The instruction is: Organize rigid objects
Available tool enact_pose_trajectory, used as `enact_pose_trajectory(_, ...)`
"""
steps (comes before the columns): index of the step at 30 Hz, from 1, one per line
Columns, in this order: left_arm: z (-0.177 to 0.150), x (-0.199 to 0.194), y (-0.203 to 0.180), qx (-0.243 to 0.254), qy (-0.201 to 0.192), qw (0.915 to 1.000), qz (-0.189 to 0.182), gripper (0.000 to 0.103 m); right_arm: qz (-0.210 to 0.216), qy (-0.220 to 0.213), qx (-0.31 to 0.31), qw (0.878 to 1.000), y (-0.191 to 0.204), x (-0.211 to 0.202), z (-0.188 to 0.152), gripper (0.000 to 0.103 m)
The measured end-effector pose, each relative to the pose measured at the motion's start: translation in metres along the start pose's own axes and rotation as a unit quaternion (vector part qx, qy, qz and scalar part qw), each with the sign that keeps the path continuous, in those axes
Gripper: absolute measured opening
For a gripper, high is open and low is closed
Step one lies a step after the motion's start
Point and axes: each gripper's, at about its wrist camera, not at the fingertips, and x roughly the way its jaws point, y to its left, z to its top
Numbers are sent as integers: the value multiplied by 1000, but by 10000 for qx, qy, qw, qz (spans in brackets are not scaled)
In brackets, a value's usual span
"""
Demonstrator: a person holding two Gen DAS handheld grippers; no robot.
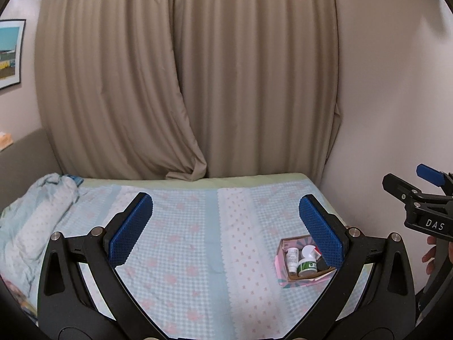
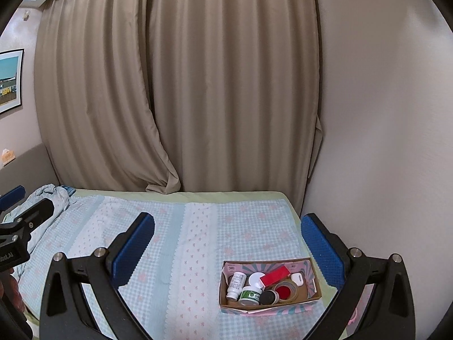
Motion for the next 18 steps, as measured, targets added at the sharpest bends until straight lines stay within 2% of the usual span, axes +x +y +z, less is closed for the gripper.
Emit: enact_pose_trajectory(18, -3, -6, 6, -33, -55, 9998, 189, 103, 123, 22, 24, 9999, 6, -3, 1, 103)
